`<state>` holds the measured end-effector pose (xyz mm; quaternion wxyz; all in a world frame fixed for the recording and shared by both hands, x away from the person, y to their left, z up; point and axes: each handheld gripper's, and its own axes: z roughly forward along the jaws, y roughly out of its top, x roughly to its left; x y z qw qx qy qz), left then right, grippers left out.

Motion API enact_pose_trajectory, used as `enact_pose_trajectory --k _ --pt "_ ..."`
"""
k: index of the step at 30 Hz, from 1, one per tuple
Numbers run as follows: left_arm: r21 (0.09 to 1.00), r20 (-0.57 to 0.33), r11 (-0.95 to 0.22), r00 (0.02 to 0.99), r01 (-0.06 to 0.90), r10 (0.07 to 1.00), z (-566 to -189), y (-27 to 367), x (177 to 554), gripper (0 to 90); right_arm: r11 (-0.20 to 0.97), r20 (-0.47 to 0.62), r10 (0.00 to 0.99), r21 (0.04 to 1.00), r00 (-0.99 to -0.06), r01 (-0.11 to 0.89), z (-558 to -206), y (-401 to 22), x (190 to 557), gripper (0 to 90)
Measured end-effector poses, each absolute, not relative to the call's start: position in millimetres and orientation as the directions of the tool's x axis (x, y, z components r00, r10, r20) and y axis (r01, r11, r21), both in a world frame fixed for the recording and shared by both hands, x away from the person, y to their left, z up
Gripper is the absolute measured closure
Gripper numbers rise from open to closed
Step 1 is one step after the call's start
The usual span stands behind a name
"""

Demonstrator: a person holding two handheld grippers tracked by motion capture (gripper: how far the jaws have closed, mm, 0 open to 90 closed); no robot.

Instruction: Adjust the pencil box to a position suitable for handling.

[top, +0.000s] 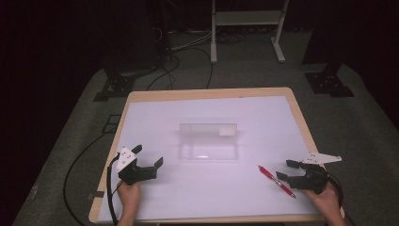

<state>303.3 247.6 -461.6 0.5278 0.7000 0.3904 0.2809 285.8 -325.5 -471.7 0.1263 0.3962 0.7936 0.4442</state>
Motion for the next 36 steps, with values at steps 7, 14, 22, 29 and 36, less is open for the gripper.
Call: enact_pose_trajectory --k 7,14,22,29,36 --pt "0.959 -0.027 -0.13 0.538 0.252 0.843 -461 248 303 0.0 0.293 0.148 0.74 0.806 -0.656 0.514 -471 -327 285 26.7" --pt "0.96 -0.024 -0.133 0.543 0.247 0.839 -461 247 303 0.0 0.298 0.144 0.738 0.806 -0.659 0.511 -471 -326 284 26.7" --pt "0.959 -0.022 -0.139 0.553 0.247 0.833 -461 246 302 0.0 0.3 0.146 0.721 0.816 -0.677 0.494 -465 -323 288 26.7" --pt "0.961 -0.015 -0.145 0.565 0.237 0.825 -461 246 301 0.0 0.328 0.126 0.68 0.828 -0.722 0.454 -442 -308 300 26.7" --pt "0.96 -0.016 -0.143 0.563 0.239 0.826 -462 245 301 0.0 0.366 0.102 0.633 0.834 -0.768 0.413 -426 -293 315 25.6"
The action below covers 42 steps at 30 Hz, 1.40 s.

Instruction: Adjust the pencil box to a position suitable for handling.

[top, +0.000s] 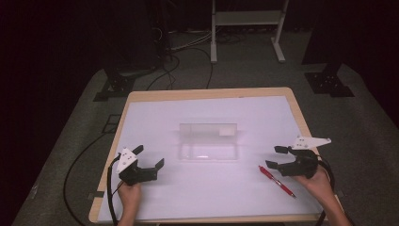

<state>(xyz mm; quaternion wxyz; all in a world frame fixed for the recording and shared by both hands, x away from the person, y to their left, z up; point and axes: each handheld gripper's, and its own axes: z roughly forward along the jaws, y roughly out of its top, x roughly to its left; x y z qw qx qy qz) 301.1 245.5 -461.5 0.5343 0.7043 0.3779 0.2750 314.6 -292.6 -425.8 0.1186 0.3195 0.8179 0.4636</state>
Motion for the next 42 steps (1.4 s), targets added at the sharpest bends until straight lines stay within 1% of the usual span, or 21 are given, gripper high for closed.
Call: enact_pose_trajectory --k 3,6,8,15,21,22,27,32,42 --pt "0.96 -0.016 -0.144 0.563 0.239 0.826 -462 245 301 0.0 0.375 0.102 0.607 0.838 -0.789 0.397 -415 -283 325 25.5" --pt "0.961 -0.019 -0.141 0.563 0.239 0.826 -462 245 301 0.0 0.394 0.076 0.585 0.843 -0.807 0.366 -402 -269 339 25.6" --pt "0.961 -0.019 -0.141 0.563 0.239 0.826 -462 245 301 0.0 0.396 0.076 0.582 0.843 -0.81 0.364 -400 -266 341 25.5" --pt "0.961 -0.02 -0.141 0.565 0.24 0.825 -462 245 301 0.0 0.41 0.066 0.57 0.841 -0.819 0.353 -387 -242 369 25.6" --pt "0.961 -0.02 -0.141 0.565 0.239 0.825 -462 245 301 0.0 0.437 0.054 0.561 0.828 -0.826 0.351 -383 -228 386 26.4" --pt "0.961 -0.02 -0.141 0.565 0.24 0.825 -462 246 301 0.0 0.45 0.046 0.55 0.825 -0.834 0.342 -382 -221 393 27.1" --pt "0.961 -0.02 -0.14 0.566 0.238 0.824 -462 245 301 0.0 0.47 0.045 0.533 0.815 -0.845 0.339 -380 -209 403 27.2" --pt "0.961 -0.021 -0.139 0.567 0.238 0.824 -462 245 301 0.0 0.497 0.039 0.517 0.8 -0.855 0.337 -379 -193 422 28.1" --pt "0.961 -0.019 -0.142 0.568 0.238 0.822 -462 246 301 0.0 0.509 0.059 0.533 0.774 -0.844 0.376 -391 -190 449 32.0"
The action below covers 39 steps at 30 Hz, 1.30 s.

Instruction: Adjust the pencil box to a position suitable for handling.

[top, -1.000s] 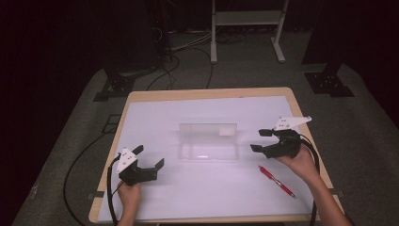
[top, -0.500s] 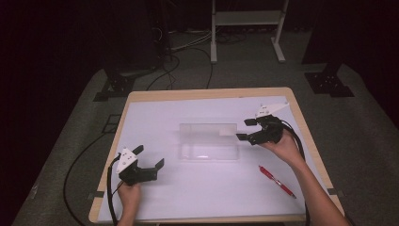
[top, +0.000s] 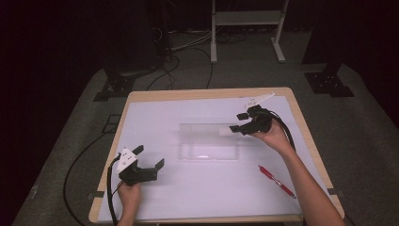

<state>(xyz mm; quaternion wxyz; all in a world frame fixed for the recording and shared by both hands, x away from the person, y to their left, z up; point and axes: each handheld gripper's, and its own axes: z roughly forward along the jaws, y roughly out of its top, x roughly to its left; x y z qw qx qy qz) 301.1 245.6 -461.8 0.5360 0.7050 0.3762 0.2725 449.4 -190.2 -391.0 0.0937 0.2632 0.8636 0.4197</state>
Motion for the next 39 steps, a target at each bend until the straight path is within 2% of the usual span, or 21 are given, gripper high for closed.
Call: enact_pose_trajectory --k 10,24,25,33,36,39 --pt "0.96 -0.016 -0.146 0.569 0.238 0.822 -462 246 301 0.0 0.511 0.095 0.537 0.753 -0.838 0.413 -408 -186 466 39.5" --pt "0.96 -0.017 -0.144 0.569 0.238 0.822 -462 246 301 0.0 0.546 0.112 0.476 0.74 -0.872 0.393 -413 -170 475 51.5" --pt "0.961 -0.019 -0.142 0.568 0.238 0.822 -462 246 301 0.0 0.557 0.114 0.465 0.733 -0.878 0.39 -413 -167 477 54.3" --pt "0.961 -0.02 -0.141 0.568 0.238 0.823 -462 246 301 0.0 0.577 0.126 0.431 0.723 -0.893 0.38 -412 -158 480 58.9" --pt "0.961 -0.02 -0.141 0.568 0.238 0.823 -462 246 301 0.0 0.585 0.128 0.422 0.718 -0.898 0.377 -413 -156 481 62.1" --pt "0.961 -0.02 -0.141 0.568 0.238 0.823 -462 246 301 0.0 0.581 0.149 0.409 0.718 -0.9 0.383 -413 -159 484 69.8"
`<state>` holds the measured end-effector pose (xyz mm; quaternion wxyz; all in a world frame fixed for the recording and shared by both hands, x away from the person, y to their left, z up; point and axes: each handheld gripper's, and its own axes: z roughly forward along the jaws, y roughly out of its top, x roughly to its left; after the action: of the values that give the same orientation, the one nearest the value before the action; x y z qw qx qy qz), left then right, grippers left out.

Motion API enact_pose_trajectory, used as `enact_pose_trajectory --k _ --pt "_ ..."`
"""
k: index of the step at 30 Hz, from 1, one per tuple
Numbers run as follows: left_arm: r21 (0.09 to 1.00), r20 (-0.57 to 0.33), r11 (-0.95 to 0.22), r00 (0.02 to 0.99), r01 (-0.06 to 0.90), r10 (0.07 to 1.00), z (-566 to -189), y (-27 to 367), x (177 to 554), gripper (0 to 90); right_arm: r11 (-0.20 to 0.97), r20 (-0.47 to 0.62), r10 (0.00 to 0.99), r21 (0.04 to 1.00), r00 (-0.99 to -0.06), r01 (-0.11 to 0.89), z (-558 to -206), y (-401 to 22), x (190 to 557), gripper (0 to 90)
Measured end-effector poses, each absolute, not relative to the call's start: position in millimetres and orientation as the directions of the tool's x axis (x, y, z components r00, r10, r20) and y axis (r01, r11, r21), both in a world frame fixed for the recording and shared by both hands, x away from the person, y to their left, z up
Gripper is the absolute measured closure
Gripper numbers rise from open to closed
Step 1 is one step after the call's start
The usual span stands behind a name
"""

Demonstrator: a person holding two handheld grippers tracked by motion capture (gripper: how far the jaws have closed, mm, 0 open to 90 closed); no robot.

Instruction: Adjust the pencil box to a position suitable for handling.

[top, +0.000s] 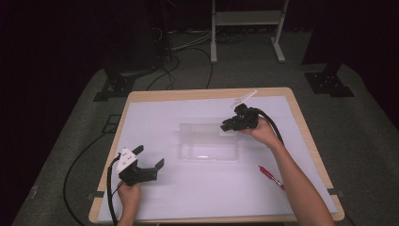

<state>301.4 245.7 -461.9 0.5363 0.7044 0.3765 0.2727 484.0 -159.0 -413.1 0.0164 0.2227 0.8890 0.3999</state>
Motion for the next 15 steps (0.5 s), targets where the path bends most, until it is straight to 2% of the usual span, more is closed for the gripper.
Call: enact_pose_trajectory --k 6,9,15 --pt "0.96 -0.016 -0.145 0.567 0.238 0.824 -461.9 245.8 301.5 0.0 0.593 0.196 0.367 0.704 -0.91 0.391 -413.7 -162.1 484.6 79.1" --pt "0.96 -0.016 -0.146 0.566 0.239 0.824 -461.8 245.6 301.5 0.0 0.583 0.254 0.318 0.707 -0.913 0.4 -414.7 -161.7 483.8 84.0" --pt "0.96 -0.016 -0.145 0.566 0.238 0.824 -461.8 245.9 301.5 0.0 0.571 0.281 0.292 0.716 -0.914 0.402 -412.1 -159.4 480.9 84.2"
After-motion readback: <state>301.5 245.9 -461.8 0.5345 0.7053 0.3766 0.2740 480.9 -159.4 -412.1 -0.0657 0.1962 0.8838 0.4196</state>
